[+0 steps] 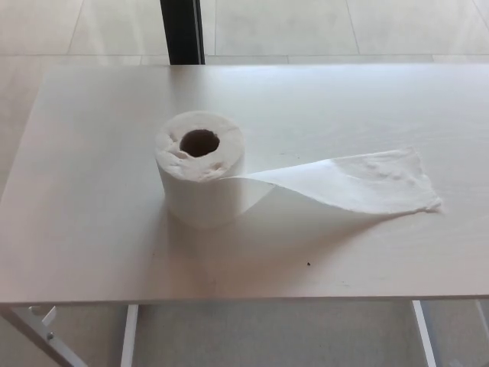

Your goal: A toilet paper roll is kept in the middle of the desk infront of the robot. The robot places its left hand on the top of the toilet paper roll to hold it still and uses its right hand to tear off a piece of toilet paper from it and hands the paper to a person

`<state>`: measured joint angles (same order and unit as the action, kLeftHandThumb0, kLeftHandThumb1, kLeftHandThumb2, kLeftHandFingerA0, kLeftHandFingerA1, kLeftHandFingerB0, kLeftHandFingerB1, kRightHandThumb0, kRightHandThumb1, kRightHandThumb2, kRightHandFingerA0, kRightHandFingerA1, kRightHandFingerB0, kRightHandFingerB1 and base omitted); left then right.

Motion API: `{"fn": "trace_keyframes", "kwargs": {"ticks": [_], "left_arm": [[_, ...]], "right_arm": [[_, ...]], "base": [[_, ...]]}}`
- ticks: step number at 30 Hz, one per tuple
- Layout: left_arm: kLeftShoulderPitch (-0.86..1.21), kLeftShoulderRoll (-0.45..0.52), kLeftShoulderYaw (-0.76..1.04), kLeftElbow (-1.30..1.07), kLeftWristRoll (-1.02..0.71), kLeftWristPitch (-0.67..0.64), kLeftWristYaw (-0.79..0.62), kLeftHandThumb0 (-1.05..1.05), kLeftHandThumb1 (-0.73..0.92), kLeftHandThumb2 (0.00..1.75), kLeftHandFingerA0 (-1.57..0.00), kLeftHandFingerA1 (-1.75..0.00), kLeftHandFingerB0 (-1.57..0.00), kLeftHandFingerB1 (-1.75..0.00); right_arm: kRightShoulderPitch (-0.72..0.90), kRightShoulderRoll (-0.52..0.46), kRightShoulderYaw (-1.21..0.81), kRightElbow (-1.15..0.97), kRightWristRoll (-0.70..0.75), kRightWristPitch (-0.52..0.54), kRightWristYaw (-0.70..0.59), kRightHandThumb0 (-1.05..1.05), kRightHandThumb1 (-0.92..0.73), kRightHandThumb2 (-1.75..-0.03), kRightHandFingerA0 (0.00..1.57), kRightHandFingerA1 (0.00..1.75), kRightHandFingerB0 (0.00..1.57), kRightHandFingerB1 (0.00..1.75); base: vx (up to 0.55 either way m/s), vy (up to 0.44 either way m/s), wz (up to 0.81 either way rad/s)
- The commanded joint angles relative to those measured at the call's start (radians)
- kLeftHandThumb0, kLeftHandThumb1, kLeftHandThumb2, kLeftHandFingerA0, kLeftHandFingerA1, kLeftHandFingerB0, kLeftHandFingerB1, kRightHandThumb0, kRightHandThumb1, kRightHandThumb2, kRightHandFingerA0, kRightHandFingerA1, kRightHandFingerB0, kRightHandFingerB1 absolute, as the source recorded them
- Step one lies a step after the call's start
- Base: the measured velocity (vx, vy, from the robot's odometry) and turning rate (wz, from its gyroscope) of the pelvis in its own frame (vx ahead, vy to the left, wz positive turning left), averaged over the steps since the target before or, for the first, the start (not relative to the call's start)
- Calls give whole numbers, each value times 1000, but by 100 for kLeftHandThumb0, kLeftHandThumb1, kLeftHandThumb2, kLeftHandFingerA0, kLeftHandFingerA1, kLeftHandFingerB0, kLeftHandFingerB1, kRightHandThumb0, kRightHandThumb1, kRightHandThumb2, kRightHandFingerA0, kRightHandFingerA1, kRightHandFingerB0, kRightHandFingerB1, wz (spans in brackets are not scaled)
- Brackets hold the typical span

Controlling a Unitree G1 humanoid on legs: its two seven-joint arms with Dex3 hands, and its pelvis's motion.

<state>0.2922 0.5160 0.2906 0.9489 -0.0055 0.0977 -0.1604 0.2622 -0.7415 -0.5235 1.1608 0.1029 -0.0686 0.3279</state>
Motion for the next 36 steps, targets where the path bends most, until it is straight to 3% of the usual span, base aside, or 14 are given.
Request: {"fn": "trace_keyframes", "kwargs": {"ticks": [1, 6, 7, 8, 9, 16, 18, 21, 22, 25, 30, 31, 32, 36], "left_arm": [[-14, 23, 186, -33, -184, 27, -54, -57, 67, 60, -72, -68, -62, -58], [-83, 18, 268, -97, -201, 57, -5, -57, 71, 61, -74, -70, -61, -59], [-105, 22, 284, -107, -207, 63, -2, -57, 71, 62, -72, -70, -61, -58], [-117, 13, 312, -153, -225, 73, 12, -56, 71, 61, -74, -73, -64, -60], [-117, 11, 319, -211, -223, 86, 18, -60, 73, 62, -75, -74, -64, -59], [-315, 40, 410, -471, -230, 86, 131, -61, 72, 61, -79, -79, -77, -55], [-429, 39, 418, -690, -240, 137, 199, -77, 69, 61, -83, -128, -78, -80], [-545, 14, 342, -909, -92, 181, 335, -71, 74, 63, -60, -109, -71, -48], [-605, 4, 291, -951, -64, 187, 340, -52, 66, 101, -38, -53, -40, -52], [-696, -11, 227, -961, -43, 148, 325, -37, 62, 94, -24, -51, -38, -56], [-839, 13, 60, -1041, 7, 137, 201, -52, 62, 102, -37, -66, -31, -58], [-866, 22, 24, -1068, 15, 149, 169, -48, 81, 63, -34, -60, -38, -50], [-883, 22, 0, -1082, 23, 162, 157, -50, 59, 101, -35, -64, -30, -58], [-967, -2, -137, -1089, 94, 164, 108, -54, 60, 99, -34, -60, -31, -56]], "right_arm": [[-40, -34, -113, 37, 140, 19, 85, -52, -70, -61, 12, 48, 17, 27], [-69, -68, -162, -26, 140, -13, 38, -34, -50, -102, 5, 54, 0, 48], [-66, -70, -181, -66, 150, -24, 37, -58, -68, -61, 11, 48, 17, 27], [-66, -69, -195, -101, 157, -49, 31, -33, -52, -103, 4, 54, 0, 48], [-68, -70, -201, -122, 150, -71, 7, -53, -68, -61, 15, 46, 18, 27], [-184, -73, -312, -386, 192, -143, -72, -60, -63, -59, 17, 46, 19, 27], [-262, -66, -299, -636, 201, -48, -114, -70, -48, -83, 17, 54, 15, 41], [-343, -55, -241, -899, 180, 20, -153, -72, -49, -87, 26, 59, 17, 44], [-378, -47, -201, -998, 181, 73, -170, -72, -60, -59, 33, 51, 29, 34], [-432, -25, -138, -1105, 187, 101, -161, -72, -48, -84, 27, 54, 24, 44], [-596, 49, 109, -1213, 102, 97, -92, -62, -63, -60, 22, 43, 22, 28], [-617, 64, 157, -1238, 90, 133, -81, -65, -62, -60, 19, 40, 23, 28], [-626, 74, 183, -1253, 77, 146, -76, -71, -61, -59, 20, 46, 25, 31], [-648, 97, 339, -1324, -57, 175, -37, -67, -61, -58, 19, 42, 24, 28]], "base": [[0, 0, 0], [0, 0, 0], [0, 0, 0], [0, 0, 0], [0, 0, 0], [0, 0, 0], [0, 0, 0], [0, 0, 0], [0, 0, 0], [0, 0, 0], [0, 0, 0], [0, 0, 0], [0, 0, 0], [0, 0, 0]]}}
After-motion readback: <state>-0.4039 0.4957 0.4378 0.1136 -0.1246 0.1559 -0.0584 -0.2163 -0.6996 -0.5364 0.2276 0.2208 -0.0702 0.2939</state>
